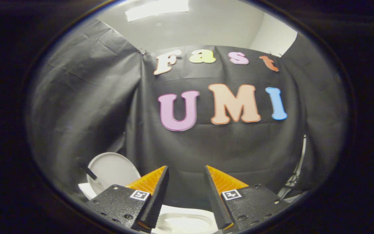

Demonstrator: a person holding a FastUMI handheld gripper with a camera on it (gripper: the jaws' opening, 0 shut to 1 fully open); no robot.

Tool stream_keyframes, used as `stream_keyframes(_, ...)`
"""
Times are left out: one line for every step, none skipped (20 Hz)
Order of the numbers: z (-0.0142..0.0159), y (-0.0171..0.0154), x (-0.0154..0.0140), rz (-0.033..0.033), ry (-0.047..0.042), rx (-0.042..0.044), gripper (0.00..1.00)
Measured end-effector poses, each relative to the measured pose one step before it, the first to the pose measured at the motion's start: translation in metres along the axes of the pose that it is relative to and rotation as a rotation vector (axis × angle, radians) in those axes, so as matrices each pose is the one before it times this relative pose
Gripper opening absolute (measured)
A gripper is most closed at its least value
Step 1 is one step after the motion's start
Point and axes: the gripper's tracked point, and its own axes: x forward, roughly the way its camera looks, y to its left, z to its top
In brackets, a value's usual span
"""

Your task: Open the toilet lid.

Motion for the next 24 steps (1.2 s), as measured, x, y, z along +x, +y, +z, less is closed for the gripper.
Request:
stream_keyframes(-0.00509,-0.02180,-0.00615,-0.03701,0.00654,-0.00264,0.66)
stream_keyframes(-0.00649,-0.02273,-0.00460,-0.04173,0.00797,0.00184,0.67)
stream_keyframes(-0.00741,-0.02124,-0.00544,-0.03556,0.01307,0.00418,0.66)
stream_keyframes(-0.01064,-0.01922,-0.00951,-0.02820,0.01139,-0.00105,0.66)
stream_keyframes(-0.01230,-0.02363,-0.00885,-0.03989,0.01049,-0.00049,0.67)
stream_keyframes(-0.00976,-0.02312,-0.00921,-0.04073,0.01156,0.00504,0.67)
stream_keyframes(-0.00898,-0.01913,-0.00554,-0.03358,0.00530,0.01223,0.67)
stream_keyframes(-0.00715,-0.01418,-0.00357,-0.02733,0.00133,0.01452,0.67)
stream_keyframes(-0.00796,-0.01249,-0.00373,-0.02087,0.00256,0.01381,0.67)
stream_keyframes(-0.01027,-0.01069,-0.00595,-0.01357,0.00447,0.01080,0.66)
stream_keyframes(-0.01042,-0.00804,-0.00370,-0.01054,0.01038,0.00749,0.66)
stream_keyframes(-0.00860,-0.00719,-0.00003,-0.01406,0.01558,0.00682,0.66)
stream_keyframes(-0.00748,-0.00568,-0.00004,-0.00963,0.01505,0.00498,0.65)
stream_keyframes(-0.00726,-0.00449,0.00229,-0.01262,0.01780,0.00862,0.63)
stream_keyframes(-0.00578,-0.00290,0.00101,-0.00507,0.01625,0.01351,0.63)
stream_keyframes(-0.00620,0.00026,-0.00049,0.00202,0.01236,0.01116,0.63)
stream_keyframes(-0.00498,-0.00067,-0.00070,-0.00112,0.00679,0.00844,0.63)
stream_keyframes(-0.00362,-0.00165,0.00166,-0.00353,0.01298,0.00959,0.63)
stream_keyframes(-0.00307,-0.00053,-0.00052,-0.00195,0.01096,0.00590,0.63)
stream_keyframes(-0.00244,-0.00162,-0.00305,-0.00403,0.00218,0.00159,0.63)
stream_keyframes(0.00104,-0.00315,-0.00451,-0.00355,0.00085,0.00300,0.63)
stream_keyframes(0.00003,-0.00156,-0.00181,-0.00217,-0.00044,0.00699,0.63)
stream_keyframes(-0.00026,-0.00163,-0.00156,-0.00358,-0.00263,0.00788,0.63)
stream_keyframes(0.00041,-0.00137,-0.00093,-0.00331,-0.00132,0.00783,0.63)
